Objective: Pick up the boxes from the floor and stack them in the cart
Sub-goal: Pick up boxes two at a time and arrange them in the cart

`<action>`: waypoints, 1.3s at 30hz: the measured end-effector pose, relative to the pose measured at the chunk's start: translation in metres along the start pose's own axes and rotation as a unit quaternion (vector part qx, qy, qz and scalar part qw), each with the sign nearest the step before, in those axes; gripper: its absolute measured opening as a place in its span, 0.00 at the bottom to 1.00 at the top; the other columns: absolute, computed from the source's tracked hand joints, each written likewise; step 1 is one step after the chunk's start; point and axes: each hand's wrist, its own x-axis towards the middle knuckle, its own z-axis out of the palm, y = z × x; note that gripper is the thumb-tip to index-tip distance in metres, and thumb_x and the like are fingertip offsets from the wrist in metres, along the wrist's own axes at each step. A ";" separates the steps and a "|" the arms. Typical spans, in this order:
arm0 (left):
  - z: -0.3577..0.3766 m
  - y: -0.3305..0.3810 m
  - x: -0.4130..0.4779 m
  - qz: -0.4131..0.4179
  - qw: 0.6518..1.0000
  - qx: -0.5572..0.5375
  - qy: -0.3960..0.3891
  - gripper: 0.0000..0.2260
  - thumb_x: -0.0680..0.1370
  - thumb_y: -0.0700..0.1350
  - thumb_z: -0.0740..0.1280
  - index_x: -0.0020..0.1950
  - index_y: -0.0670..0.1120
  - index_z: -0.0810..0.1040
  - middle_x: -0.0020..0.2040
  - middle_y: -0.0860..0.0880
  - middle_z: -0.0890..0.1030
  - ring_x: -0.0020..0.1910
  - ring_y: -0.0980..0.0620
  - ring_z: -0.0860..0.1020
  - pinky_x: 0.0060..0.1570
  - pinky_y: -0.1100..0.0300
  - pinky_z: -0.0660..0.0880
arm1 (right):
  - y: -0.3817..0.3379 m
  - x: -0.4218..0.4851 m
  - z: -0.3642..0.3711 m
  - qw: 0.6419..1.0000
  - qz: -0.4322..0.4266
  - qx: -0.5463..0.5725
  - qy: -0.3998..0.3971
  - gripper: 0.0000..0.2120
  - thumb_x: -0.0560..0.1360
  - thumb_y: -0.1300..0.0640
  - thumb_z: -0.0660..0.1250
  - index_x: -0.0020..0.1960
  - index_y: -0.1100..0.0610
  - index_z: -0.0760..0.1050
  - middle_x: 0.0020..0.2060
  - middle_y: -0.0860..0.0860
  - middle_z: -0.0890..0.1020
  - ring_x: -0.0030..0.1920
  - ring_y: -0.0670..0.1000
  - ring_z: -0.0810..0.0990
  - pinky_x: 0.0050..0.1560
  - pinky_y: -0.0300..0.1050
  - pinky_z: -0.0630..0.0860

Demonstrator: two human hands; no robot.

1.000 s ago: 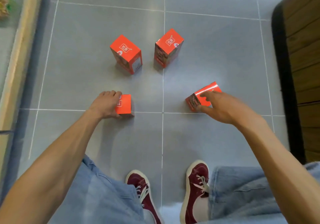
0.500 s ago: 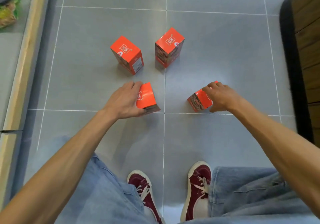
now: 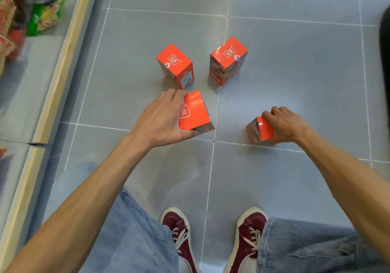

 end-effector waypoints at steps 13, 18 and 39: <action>-0.115 0.040 -0.076 -0.120 0.992 -0.038 0.007 0.44 0.61 0.75 0.64 0.70 0.49 0.65 0.60 0.49 0.72 0.60 0.46 0.71 0.52 0.52 0.71 | -0.074 -0.088 -0.156 0.989 0.025 0.135 0.045 0.42 0.61 0.35 0.73 0.67 0.55 0.66 0.57 0.58 0.72 0.53 0.59 0.74 0.50 0.53 0.73; -0.223 0.072 -0.137 -0.177 0.981 -0.073 0.038 0.46 0.59 0.77 0.58 0.69 0.50 0.64 0.60 0.49 0.72 0.61 0.46 0.71 0.52 0.49 0.73 | -0.088 -0.172 -0.277 0.986 0.032 0.138 0.089 0.41 0.61 0.32 0.70 0.66 0.55 0.68 0.56 0.56 0.73 0.52 0.60 0.75 0.52 0.53 0.74; -0.445 0.325 -0.507 -0.600 0.715 -0.197 0.300 0.48 0.60 0.74 0.66 0.76 0.54 0.59 0.64 0.53 0.70 0.63 0.49 0.69 0.57 0.52 0.70 | -0.205 -0.522 -0.601 0.898 -0.371 0.011 0.236 0.39 0.62 0.39 0.69 0.69 0.52 0.67 0.54 0.54 0.77 0.53 0.59 0.77 0.50 0.51 0.72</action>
